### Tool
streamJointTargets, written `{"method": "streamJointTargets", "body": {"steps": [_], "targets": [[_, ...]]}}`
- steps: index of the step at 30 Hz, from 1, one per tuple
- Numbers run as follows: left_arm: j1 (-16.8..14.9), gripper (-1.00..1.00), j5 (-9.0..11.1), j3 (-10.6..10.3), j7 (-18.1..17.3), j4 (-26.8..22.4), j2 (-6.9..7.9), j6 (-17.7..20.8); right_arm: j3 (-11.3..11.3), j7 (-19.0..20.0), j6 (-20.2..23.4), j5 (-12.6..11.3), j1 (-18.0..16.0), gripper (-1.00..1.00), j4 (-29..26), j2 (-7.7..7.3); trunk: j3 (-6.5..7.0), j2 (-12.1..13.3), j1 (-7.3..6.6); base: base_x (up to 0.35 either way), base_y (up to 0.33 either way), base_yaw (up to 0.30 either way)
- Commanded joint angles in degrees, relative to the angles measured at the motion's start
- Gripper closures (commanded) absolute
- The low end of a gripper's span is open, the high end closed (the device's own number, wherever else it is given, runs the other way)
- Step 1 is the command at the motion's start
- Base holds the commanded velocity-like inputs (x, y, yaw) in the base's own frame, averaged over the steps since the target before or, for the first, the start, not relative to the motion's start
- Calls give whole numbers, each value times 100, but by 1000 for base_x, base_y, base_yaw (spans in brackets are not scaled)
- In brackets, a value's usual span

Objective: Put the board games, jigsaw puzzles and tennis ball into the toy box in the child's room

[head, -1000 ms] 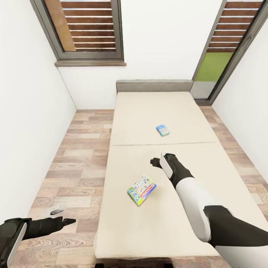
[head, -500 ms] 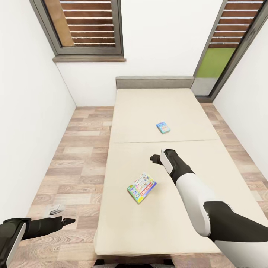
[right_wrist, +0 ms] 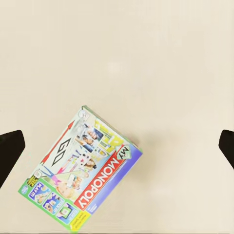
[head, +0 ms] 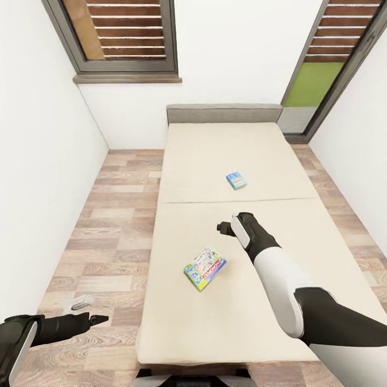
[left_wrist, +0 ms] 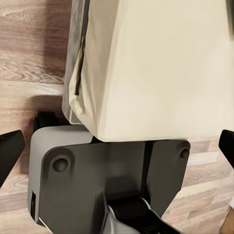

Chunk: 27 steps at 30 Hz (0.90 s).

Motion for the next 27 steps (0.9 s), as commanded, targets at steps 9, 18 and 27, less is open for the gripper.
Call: {"method": "streamJointTargets", "body": {"steps": [9, 18, 27], "targets": [[-4, -100, -4, 15, -51, -3, 14, 38, -22, -48, 122, -70, -69, -100, -7, 5, -93, -10, 3, 0, 0, 0], [-4, -100, 48, 30, -379, -51, 109, 47, -23, -32, 291, -74, -101, -100, -13, 5, -178, -10, 3, 0, 0, 0], [7, -100, 50, 126, -2103, -51, 610, 45, -23, -2, 445, -91, -122, -100, -99, 5, -263, -10, 3, 0, 0, 0]]}}
